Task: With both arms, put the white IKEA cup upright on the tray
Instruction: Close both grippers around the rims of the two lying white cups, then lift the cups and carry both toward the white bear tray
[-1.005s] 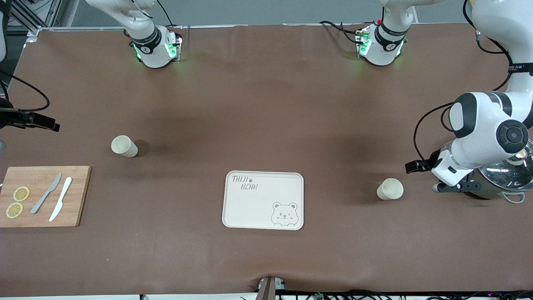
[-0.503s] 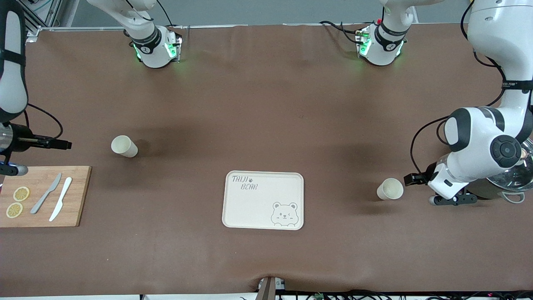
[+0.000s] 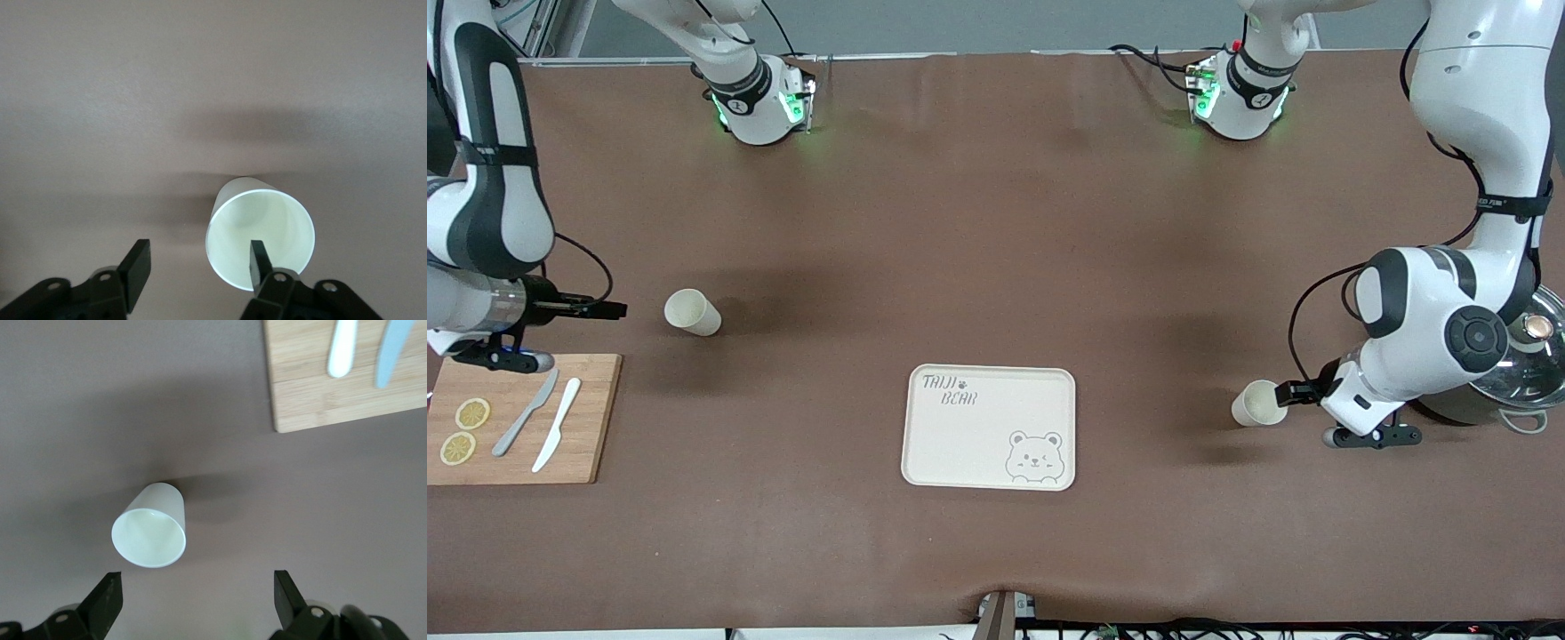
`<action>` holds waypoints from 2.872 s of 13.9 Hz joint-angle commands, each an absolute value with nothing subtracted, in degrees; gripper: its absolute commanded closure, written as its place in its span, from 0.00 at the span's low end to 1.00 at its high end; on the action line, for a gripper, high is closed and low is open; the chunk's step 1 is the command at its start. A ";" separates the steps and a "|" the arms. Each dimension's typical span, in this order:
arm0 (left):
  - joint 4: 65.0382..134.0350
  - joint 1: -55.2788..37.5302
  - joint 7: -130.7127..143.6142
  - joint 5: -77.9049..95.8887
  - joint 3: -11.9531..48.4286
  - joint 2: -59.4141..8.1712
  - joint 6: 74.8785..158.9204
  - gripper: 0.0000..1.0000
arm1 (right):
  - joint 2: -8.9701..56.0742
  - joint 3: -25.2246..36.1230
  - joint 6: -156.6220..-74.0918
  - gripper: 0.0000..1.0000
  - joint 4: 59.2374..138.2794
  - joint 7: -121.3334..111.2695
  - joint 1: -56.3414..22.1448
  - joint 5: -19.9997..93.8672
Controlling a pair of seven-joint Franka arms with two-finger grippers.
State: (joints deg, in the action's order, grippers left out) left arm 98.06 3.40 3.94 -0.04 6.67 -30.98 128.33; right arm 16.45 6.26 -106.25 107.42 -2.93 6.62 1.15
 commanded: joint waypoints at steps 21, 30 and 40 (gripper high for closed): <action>98.09 3.08 2.72 -0.53 8.00 -34.63 131.40 1.00 | 14.15 5.62 -129.64 0.74 129.64 -2.64 6.77 8.96; 90.37 1.59 19.47 0.61 14.15 -33.66 128.76 1.00 | 12.22 5.62 -127.80 1.00 128.41 -3.25 6.94 8.88; 78.23 -13.17 49.64 1.93 13.18 -40.51 128.85 1.00 | 12.74 5.71 -100.83 1.00 104.96 -2.64 6.68 8.79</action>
